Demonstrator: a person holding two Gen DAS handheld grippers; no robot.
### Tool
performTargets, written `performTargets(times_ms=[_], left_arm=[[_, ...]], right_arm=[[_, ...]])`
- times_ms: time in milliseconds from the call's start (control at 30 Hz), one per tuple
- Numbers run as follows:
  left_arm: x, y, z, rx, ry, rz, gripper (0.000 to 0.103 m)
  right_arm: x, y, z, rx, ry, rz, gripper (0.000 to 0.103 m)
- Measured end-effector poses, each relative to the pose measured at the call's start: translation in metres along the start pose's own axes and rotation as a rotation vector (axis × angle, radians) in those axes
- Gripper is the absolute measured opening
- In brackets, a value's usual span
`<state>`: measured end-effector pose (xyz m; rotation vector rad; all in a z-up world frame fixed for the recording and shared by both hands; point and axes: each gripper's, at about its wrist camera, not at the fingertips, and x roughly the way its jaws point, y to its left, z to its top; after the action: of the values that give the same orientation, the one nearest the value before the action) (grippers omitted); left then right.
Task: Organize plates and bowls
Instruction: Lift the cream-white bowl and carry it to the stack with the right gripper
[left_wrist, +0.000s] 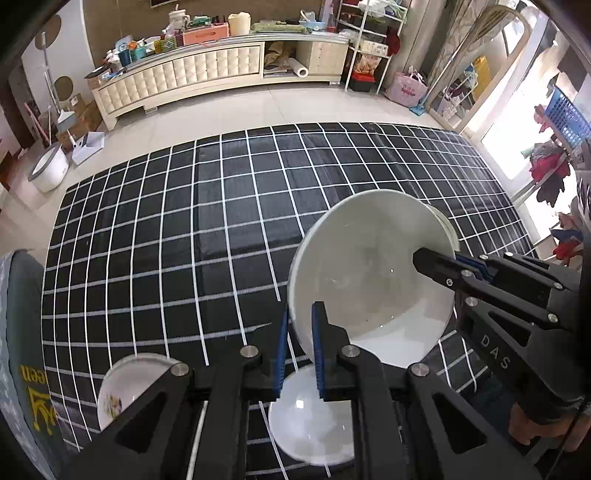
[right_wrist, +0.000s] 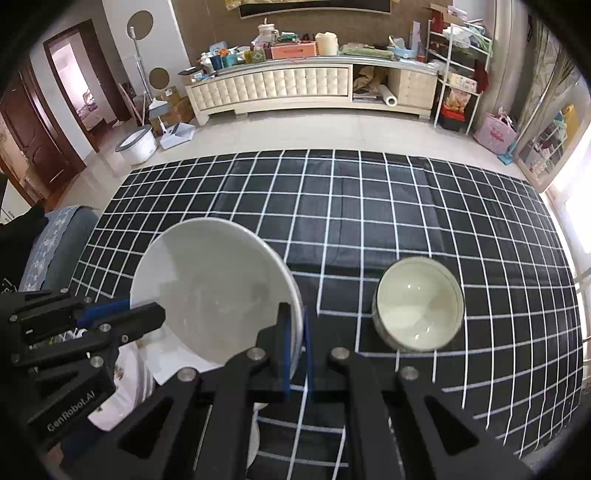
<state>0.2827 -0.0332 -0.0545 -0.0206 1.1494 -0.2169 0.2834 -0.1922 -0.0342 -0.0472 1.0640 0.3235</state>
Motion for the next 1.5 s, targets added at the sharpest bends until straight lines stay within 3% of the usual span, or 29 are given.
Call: performTargets(times_ms=[167,800,1167,1500], left_arm=[[-0.006,-0.001,-0.027,-0.006,-0.001,0.008,0.011],[0.017,0.015,-0.100,-0.080,0.092,-0.002,0.011],[0.036,0.015,-0.108,-0.097,0.135,-0.012,0.011],[0.050,0.015,-0.106,-0.112,0.148,-0.013,0.011]], right_arm=[[-0.009,0.011,-0.012,0.003,-0.002,0.006,0.009],[0.019,0.034,-0.074,0.055,0.135,0.055,0.009],[0.038,0.030,-0.095,0.108,0.212,0.063,0.009],[0.043,0.029,-0.089,0.095,0.225,0.051,0.009]])
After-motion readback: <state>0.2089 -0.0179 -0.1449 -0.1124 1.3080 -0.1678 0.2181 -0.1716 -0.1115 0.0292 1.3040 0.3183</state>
